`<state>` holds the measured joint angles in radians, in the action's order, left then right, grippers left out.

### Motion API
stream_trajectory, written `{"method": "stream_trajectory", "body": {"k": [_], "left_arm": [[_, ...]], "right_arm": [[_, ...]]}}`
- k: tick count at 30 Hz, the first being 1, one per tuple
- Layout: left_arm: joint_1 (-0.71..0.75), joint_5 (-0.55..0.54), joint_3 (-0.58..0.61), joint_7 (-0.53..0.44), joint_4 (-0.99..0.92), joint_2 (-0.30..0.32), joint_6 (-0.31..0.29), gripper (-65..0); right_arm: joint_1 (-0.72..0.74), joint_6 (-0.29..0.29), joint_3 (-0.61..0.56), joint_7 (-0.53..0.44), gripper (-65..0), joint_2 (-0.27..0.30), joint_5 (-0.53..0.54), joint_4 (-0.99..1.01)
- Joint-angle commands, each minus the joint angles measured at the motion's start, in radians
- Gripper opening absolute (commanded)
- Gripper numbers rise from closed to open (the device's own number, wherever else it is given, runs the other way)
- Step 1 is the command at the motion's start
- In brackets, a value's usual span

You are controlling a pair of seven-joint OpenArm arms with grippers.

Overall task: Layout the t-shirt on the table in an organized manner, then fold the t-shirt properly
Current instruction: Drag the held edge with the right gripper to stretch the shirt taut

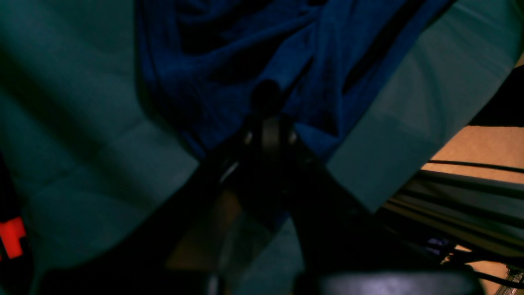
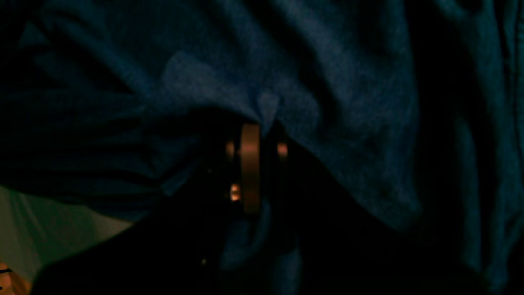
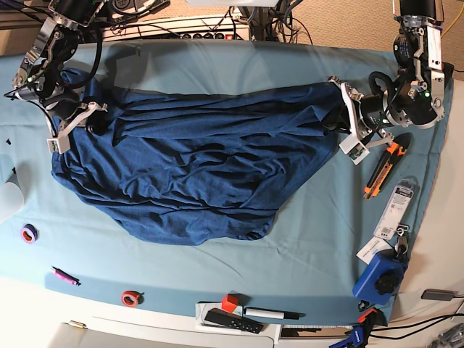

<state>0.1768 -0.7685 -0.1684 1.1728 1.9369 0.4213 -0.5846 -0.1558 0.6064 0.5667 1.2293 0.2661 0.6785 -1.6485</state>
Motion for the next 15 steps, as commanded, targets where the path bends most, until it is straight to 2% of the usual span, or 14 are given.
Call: {"method": "stream_trajectory", "body": {"k": [1, 2, 4, 5, 6, 10, 15], "left_arm": [[-0.008, -0.010, -0.006, -0.021, 0.016, 0.011, -0.003, -65.0], [-0.008, -0.008, -0.006, -0.021, 0.016, 0.011, -0.003, -63.4], [-0.008, 0.003, -0.006, -0.023, 0.016, 0.011, -0.003, -45.2], [-0.008, 0.013, -0.006, -0.031, 0.016, 0.011, -0.003, -37.7], [-0.008, 0.024, -0.006, -0.044, 0.016, 0.011, 0.004, -33.0], [-0.010, 0.091, -0.006, -0.112, 0.016, 0.011, 0.038, -31.3], [-0.028, 0.103, -0.006, -0.127, 0.016, 0.011, 0.047, -31.3]], "right_arm": [[0.009, 0.003, 0.004, 0.003, -59.8, 0.019, 0.016, -0.014], [0.009, 0.003, 0.004, 0.023, -57.3, 0.019, 0.030, -0.014], [0.009, 0.003, 0.004, 0.080, -47.4, 0.019, 0.077, -0.014], [0.009, 0.003, 0.004, 0.108, -42.4, 0.019, 0.101, -0.014], [0.009, 0.003, 0.004, 0.134, -39.2, 0.019, 0.126, -0.014], [0.009, 0.003, 0.004, 0.153, -38.7, 0.020, 0.179, -0.014], [0.009, 0.020, 0.005, 0.100, -38.7, 0.053, 0.188, -0.014]]}}
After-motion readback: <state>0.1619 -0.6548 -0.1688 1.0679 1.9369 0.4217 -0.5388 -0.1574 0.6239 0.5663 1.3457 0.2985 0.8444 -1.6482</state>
